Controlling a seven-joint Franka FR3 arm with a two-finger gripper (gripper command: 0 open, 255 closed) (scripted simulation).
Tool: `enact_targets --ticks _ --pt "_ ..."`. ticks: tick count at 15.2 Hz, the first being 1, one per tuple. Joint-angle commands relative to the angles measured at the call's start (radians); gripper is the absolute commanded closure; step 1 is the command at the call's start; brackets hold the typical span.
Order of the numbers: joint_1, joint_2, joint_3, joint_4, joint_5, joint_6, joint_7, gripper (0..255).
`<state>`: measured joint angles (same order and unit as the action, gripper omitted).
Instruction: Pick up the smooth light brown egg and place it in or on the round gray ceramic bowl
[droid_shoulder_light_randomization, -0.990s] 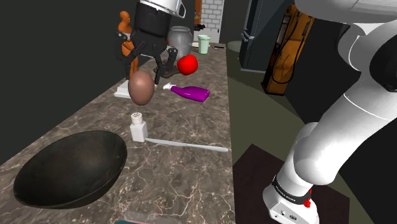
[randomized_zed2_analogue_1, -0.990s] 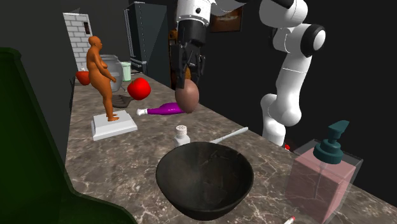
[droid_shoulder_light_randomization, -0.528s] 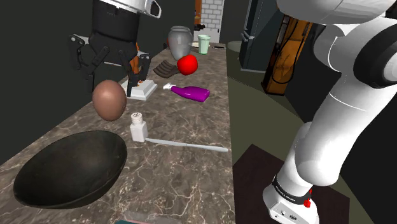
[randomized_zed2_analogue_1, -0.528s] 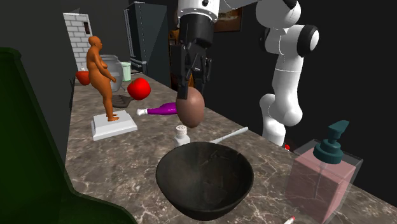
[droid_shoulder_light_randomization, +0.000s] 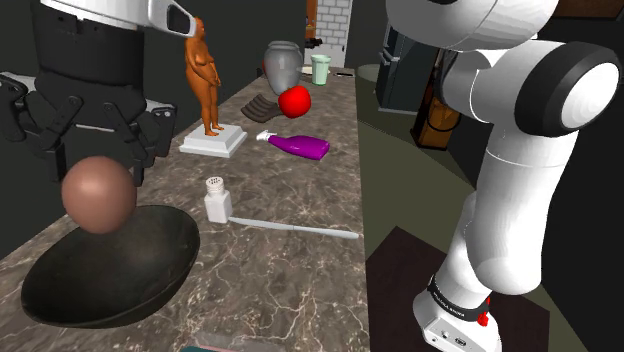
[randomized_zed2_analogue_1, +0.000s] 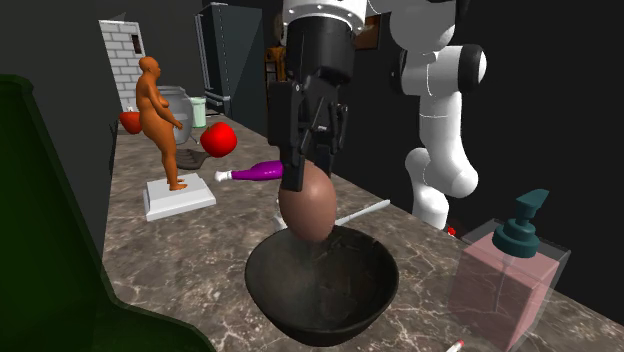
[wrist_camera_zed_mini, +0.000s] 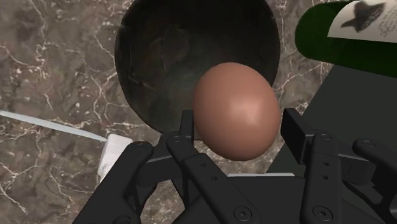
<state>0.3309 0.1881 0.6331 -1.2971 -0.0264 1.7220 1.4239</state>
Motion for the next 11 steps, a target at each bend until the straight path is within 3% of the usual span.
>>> enact_targets --ticks 1,11 --pt "-0.001 -0.001 0.0 -0.026 0.0 0.027 0.001 255" --pt "-0.028 -0.053 -0.006 -0.223 0.039 0.179 -0.027 255"
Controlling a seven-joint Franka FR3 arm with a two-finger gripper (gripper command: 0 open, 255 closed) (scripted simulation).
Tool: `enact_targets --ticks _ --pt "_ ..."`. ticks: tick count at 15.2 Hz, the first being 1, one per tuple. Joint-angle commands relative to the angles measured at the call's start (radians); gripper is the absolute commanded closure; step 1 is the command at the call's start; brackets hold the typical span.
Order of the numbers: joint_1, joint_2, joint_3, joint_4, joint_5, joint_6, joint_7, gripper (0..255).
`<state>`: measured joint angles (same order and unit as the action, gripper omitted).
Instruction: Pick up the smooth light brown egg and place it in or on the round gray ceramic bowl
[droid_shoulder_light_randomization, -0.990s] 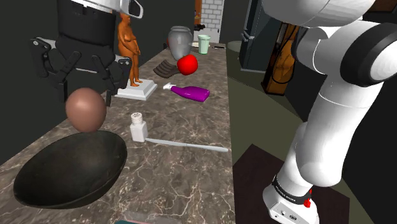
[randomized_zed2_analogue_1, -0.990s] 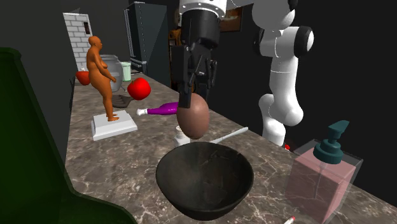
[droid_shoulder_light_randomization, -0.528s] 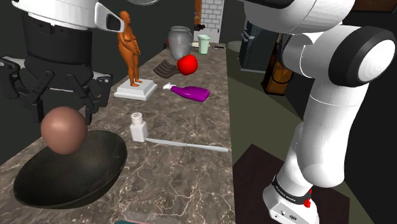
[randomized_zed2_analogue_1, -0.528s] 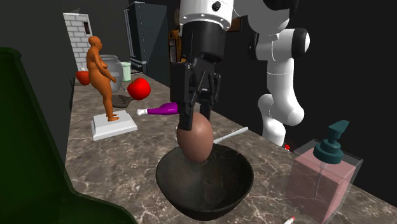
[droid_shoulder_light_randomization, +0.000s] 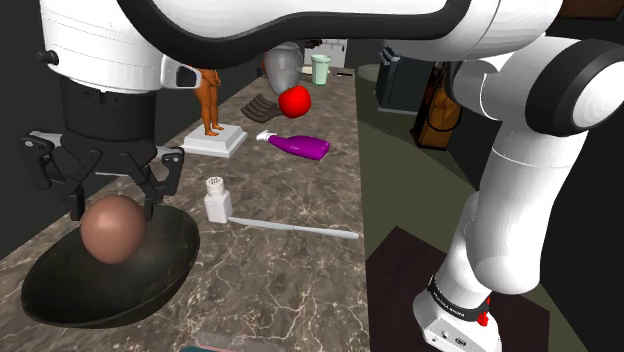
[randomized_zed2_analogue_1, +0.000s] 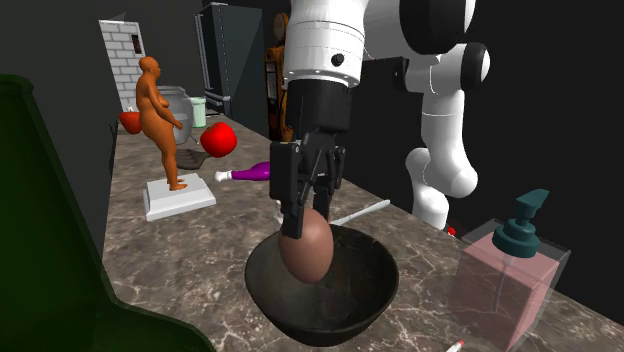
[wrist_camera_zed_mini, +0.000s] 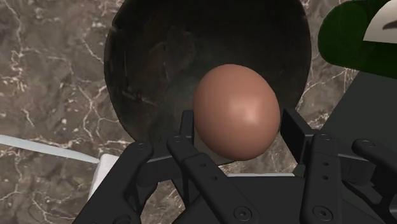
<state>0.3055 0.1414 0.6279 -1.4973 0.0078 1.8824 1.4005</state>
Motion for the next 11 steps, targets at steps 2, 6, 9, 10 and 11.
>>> enact_targets --ticks 2,6,9,10,11 --pt "-0.005 -0.01 -0.001 -0.043 0.008 0.035 -0.006 255" --pt "-0.005 -0.01 -0.001 -0.043 0.008 0.035 -0.006 255" --pt "-0.005 -0.01 -0.001 -0.043 0.008 0.035 -0.006 255" --pt "-0.005 -0.01 -0.001 -0.043 0.008 0.035 -0.006 0" --pt "-0.005 -0.01 -0.001 -0.043 0.008 0.035 -0.006 0"
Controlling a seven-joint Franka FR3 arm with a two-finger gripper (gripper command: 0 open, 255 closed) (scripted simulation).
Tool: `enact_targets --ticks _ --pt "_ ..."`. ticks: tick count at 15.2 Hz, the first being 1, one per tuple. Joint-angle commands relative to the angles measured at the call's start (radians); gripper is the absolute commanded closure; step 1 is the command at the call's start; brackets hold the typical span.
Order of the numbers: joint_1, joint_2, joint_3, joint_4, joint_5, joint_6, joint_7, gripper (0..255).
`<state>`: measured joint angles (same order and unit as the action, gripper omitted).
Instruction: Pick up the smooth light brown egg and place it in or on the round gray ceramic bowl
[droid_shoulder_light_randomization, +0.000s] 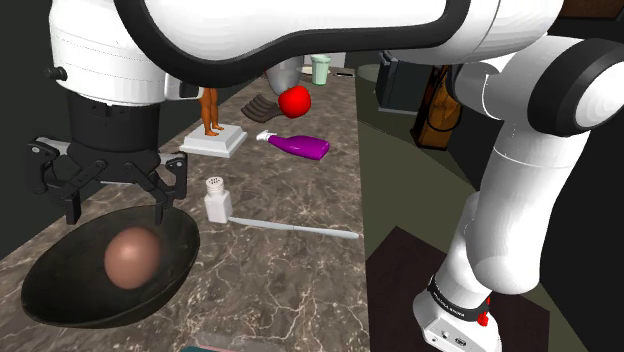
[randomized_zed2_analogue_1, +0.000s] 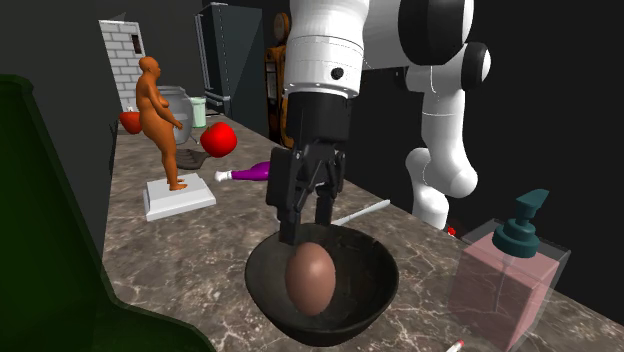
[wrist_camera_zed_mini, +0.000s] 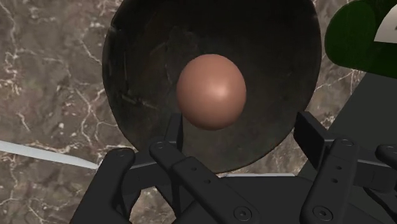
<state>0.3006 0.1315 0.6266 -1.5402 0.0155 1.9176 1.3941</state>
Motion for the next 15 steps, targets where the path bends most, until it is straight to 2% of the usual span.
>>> enact_targets --ticks 1,4,8,15 --pt "0.0 0.0 0.0 0.0 0.0 0.0 0.0 0" --pt "0.0 0.0 0.0 0.0 0.0 0.0 0.0 0" --pt "-0.007 -0.016 -0.002 0.108 0.011 -0.121 -0.006 0" --pt "-0.007 -0.016 -0.002 0.108 0.011 -0.121 -0.006 0"
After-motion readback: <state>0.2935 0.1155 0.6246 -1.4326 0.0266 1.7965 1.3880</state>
